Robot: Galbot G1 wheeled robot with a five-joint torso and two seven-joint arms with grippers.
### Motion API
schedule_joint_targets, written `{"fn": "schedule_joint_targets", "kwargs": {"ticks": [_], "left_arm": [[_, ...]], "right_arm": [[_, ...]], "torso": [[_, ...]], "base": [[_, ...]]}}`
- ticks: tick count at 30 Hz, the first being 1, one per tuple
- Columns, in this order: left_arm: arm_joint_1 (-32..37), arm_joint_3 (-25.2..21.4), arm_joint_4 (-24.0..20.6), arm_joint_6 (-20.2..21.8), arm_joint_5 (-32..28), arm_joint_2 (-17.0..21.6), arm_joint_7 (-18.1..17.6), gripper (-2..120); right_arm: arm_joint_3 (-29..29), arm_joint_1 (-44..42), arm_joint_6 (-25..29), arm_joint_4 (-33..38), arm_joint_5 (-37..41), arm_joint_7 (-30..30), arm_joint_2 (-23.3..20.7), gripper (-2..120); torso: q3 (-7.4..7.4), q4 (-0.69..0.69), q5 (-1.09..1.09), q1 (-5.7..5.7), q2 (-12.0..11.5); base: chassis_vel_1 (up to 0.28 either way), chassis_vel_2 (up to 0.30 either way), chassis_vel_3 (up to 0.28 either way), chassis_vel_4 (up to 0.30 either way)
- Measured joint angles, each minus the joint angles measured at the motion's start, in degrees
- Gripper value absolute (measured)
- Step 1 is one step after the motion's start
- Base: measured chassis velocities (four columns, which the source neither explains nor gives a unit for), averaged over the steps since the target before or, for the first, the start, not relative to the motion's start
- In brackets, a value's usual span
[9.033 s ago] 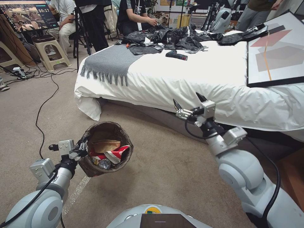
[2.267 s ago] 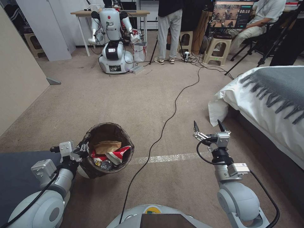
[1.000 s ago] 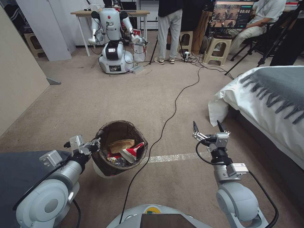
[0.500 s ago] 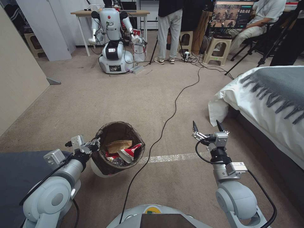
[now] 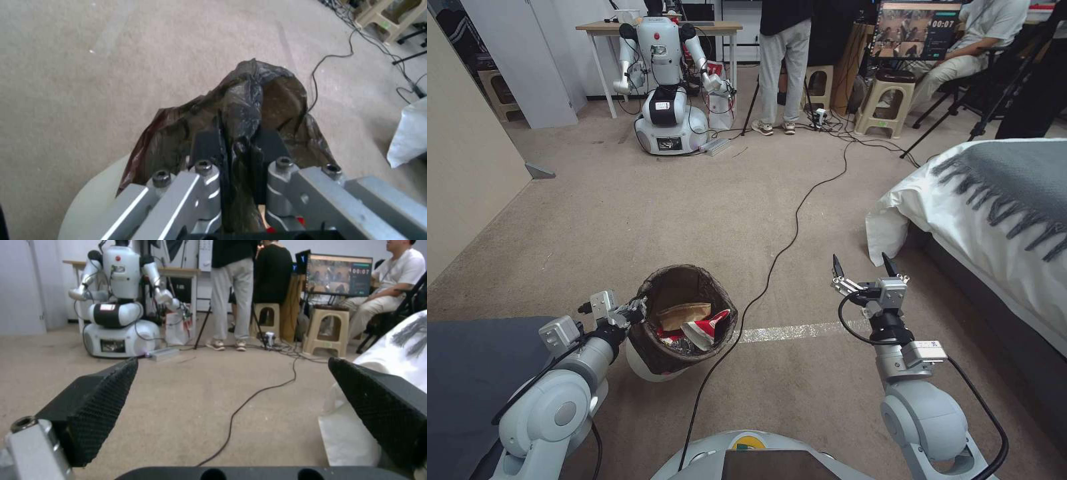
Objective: Pick up the trash bin, then pick up the garbage from the floor and place it into the trash bin.
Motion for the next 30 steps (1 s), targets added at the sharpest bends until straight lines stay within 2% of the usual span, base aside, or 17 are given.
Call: {"fn": "schedule_joint_targets", "kwargs": {"ticks": [17, 30], "left_arm": [[-0.57, 2.36, 2.57, 0.3, -3.42, -1.65, -0.88, 8], [-1.4, 2.2, 6.74, 0.3, -3.9, -2.39, -1.03, 8]], "right_arm": [[0.31, -0.15, 0.26, -0.27, 0.12, -0.08, 0.01, 100], [0.24, -0.17, 0.35, -0.42, 0.1, -0.13, 0.15, 100]], "torso": [[0.0, 0.0, 0.0, 0.0, 0.0], [0.0, 0.0, -0.01, 0.0, 0.0]], "base": [[0.0, 0.0, 0.0, 0.0], [0.0, 0.0, 0.0, 0.0]]}}
